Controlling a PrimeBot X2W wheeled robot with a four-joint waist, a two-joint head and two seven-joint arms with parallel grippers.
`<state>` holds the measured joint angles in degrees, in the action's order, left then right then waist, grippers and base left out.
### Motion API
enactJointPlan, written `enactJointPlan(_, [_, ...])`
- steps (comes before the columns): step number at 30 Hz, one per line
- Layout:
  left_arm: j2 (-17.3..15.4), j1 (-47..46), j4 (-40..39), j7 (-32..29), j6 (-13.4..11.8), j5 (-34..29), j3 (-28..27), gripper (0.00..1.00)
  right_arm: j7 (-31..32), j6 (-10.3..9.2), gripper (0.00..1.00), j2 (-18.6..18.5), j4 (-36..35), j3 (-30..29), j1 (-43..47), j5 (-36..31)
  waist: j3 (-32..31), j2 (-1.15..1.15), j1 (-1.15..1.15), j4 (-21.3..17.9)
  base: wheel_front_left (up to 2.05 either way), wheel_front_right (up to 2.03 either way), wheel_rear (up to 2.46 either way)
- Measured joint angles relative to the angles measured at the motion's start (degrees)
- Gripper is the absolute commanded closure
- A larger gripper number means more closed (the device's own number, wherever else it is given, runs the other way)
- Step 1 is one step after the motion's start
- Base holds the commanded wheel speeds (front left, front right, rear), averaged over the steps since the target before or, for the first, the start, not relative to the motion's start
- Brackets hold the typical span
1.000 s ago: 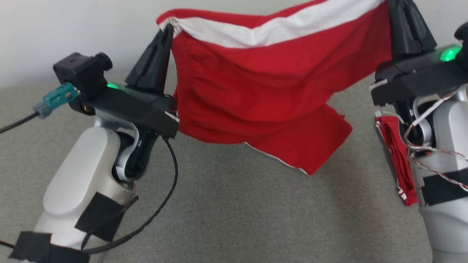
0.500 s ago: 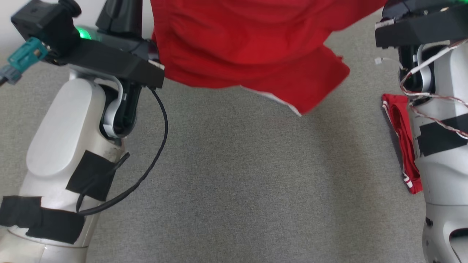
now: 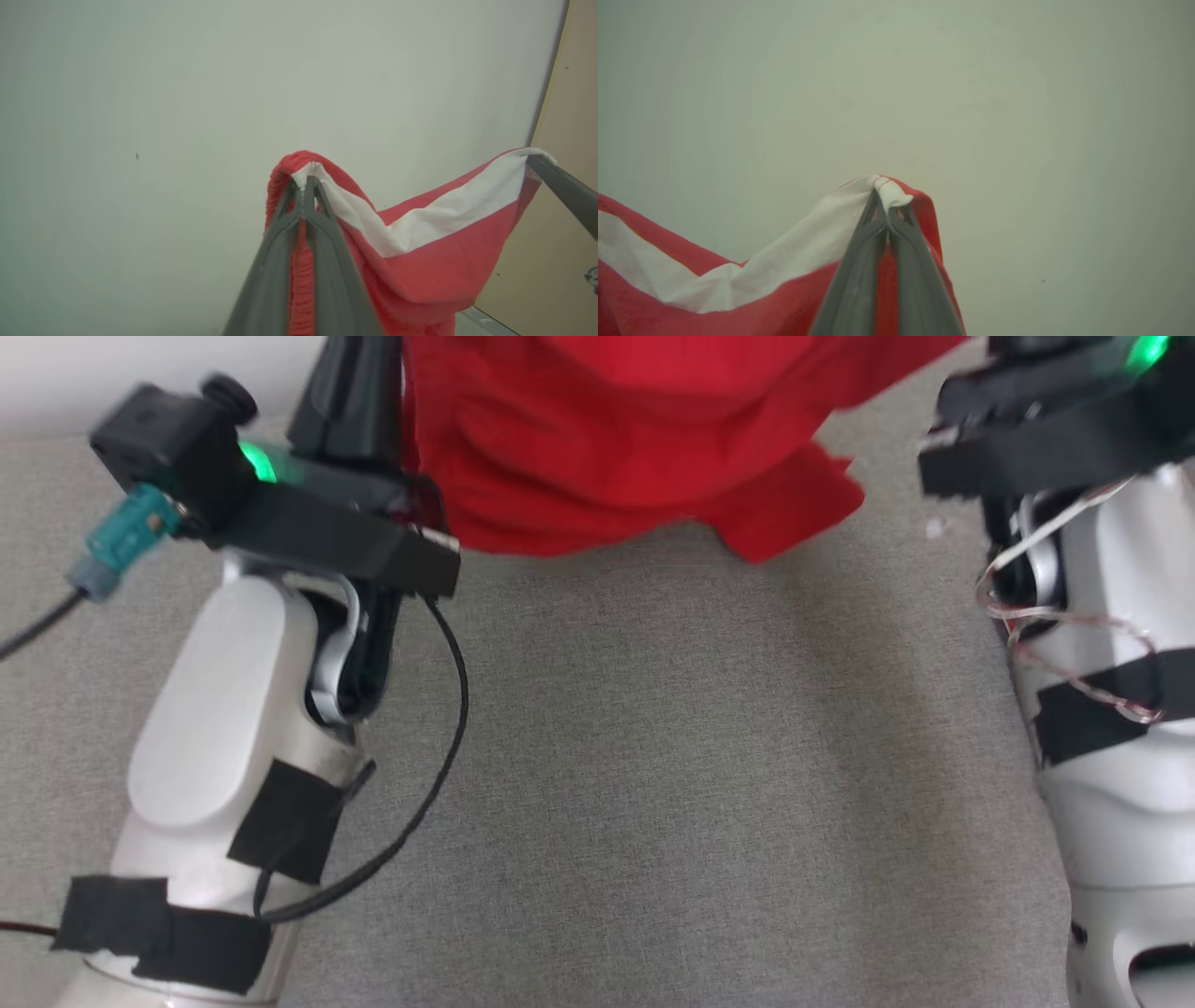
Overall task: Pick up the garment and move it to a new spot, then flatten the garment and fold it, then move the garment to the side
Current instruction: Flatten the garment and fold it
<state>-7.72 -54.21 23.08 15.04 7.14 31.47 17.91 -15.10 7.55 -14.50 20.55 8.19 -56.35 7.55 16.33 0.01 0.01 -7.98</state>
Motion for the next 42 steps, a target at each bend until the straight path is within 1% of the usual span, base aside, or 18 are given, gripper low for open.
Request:
enactJointPlan(4, [0.15, 2.95, -0.37, 0.0, 0.27, 0.3, 1.07, 1.0, -0.01, 0.01, 1.0, -1.14, -0.58, 1.37, 3.88, 1.35, -0.5, 0.0, 0.0, 0.24, 0.0, 0.0, 0.0])
enactJointPlan(9, [-0.07, 8.37, -2.81, 0.0, 0.29, 1.56, 3.78, 1.0, 0.13, 0.01, 1.0, -2.56, -3.89, 1.94, 11.75, 1.76, -2.0, 0.0, -0.01, 0.65, 0.0, 0.0, 0.0])
enactJointPlan(11, [-0.48, 11.0, -3.82, 0.0, 0.29, 2.48, 4.76, 1.0, 1.1, 0.01, 1.0, -3.08, -5.63, 1.79, 15.33, 2.08, -2.77, -0.01, -0.01, 0.87, 0.0, 0.0, 0.0])
enactJointPlan(14, [-1.3, 15.38, -4.78, 0.0, 0.29, 3.11, 6.02, 1.0, 3.43, 0.01, 1.0, -3.98, -9.47, 1.41, 21.29, 4.43, -4.0, -0.01, -0.01, 1.26, 0.0, 0.0, 0.0])
enactJointPlan(16, [-1.96, 18.03, -5.32, 0.0, 0.36, 3.65, 6.25, 1.0, 5.41, 0.01, 1.0, -5.35, -12.56, 0.86, 24.96, 5.41, -4.84, -0.01, -0.02, 1.57, 0.0, 0.0, 0.0])
enactJointPlan(17, [-2.57, 20.36, -5.83, 0.0, 0.36, 3.88, 6.59, 1.0, 7.61, 0.01, 1.0, -6.65, -15.8, 0.04, 28.5, 6.56, -5.61, -0.01, -0.02, 1.87, 0.0, 0.0, 0.0])
enactJointPlan(18, [-2.77, 21.59, -6.1, 0.0, 0.36, 4.01, 6.75, 1.0, 8.69, 0.01, 1.0, -7.21, -17.37, -0.46, 30.38, 6.81, -5.98, -0.01, -0.02, 2.01, 0.0, 0.0, 0.0])
enactJointPlan(25, [-3.8, 29.42, -8.54, 0.0, 0.36, 5.14, 6.99, 1.0, 17.47, 0.01, 1.0, -9.93, -26.61, -2.44, 40.33, 9.9, -7.74, -0.02, -0.02, 2.46, 0.0, 0.0, 0.0])
enactJointPlan(29, [-4.14, 32.83, -9.2, 0.0, 0.36, 5.19, 7.56, 1.0, 21.61, 0.0, 1.0, -10.44, -30.56, -4.35, 45.14, 11.72, -8.51, -0.02, -0.02, 2.76, 0.0, 0.0, 0.0])
enactJointPlan(34, [-4.27, 36.71, -9.67, -0.01, 0.34, 5.97, 8.38, 1.0, 27.48, 0.01, 1.0, -10.85, -34.43, -4.31, 51.6, 15.84, -9.87, -0.01, -0.01, 3.27, 0.0, 0.0, 0.0])
enactJointPlan(42, [-5.83, 43.52, -11.16, -1.48, -0.51, 7.36, 9.24, 1.0, 37.31, 0.0, 1.0, -11.13, -38.64, -6.01, 60.78, 21.58, -12.48, -0.01, -0.02, 3.61, 0.0, 0.0, 0.0])
